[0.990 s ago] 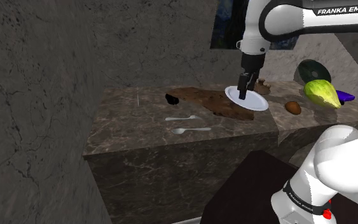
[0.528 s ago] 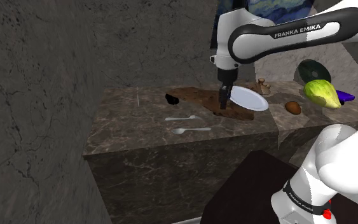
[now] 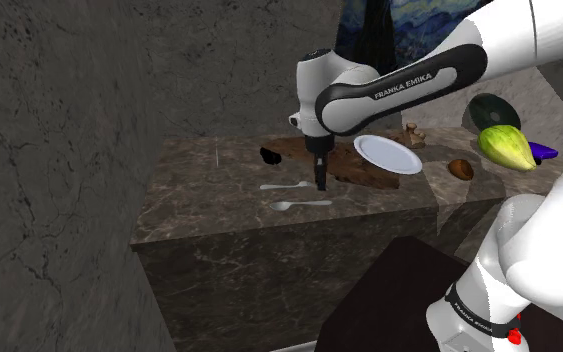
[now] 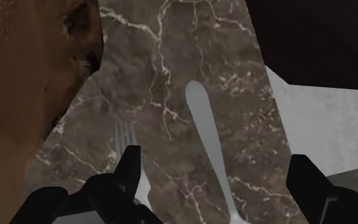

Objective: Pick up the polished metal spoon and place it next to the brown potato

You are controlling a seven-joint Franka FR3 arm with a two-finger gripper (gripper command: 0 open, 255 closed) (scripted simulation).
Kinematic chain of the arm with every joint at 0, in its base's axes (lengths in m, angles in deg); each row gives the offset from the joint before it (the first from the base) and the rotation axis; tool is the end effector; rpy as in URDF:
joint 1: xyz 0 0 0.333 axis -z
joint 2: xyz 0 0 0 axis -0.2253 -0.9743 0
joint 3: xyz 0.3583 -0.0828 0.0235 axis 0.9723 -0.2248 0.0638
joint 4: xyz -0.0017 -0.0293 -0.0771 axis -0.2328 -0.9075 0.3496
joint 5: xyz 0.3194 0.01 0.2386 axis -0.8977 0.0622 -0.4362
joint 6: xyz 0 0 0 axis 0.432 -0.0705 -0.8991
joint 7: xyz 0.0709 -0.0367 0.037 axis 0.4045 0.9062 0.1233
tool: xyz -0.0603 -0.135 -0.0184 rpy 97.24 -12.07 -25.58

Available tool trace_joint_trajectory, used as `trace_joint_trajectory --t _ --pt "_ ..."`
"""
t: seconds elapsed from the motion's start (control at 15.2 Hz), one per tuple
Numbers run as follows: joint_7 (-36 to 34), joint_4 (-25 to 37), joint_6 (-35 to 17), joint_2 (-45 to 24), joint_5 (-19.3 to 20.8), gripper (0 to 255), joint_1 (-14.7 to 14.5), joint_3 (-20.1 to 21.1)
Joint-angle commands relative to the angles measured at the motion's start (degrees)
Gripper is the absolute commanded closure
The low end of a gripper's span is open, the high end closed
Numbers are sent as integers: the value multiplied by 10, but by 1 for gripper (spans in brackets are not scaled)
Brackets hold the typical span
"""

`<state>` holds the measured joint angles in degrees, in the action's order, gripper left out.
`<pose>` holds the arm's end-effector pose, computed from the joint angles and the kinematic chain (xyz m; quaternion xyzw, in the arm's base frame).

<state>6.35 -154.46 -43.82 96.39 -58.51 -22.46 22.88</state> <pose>0.4567 0.0758 0.4249 0.9453 0.3063 -0.0743 0.0842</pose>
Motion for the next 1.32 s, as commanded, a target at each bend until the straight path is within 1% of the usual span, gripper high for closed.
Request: trace_joint_trajectory --t 0.0,0.2,0.66,1.19,1.25 --pt "16 10 -24 -37 12 0 -9 8" --pt "33 28 -53 -87 31 0 -21 21" --pt "26 -3 -106 -108 43 0 -15 15" --pt "25 -6 -111 -110 44 0 -14 15" --pt "25 -6 -111 -110 44 255 -14 15"
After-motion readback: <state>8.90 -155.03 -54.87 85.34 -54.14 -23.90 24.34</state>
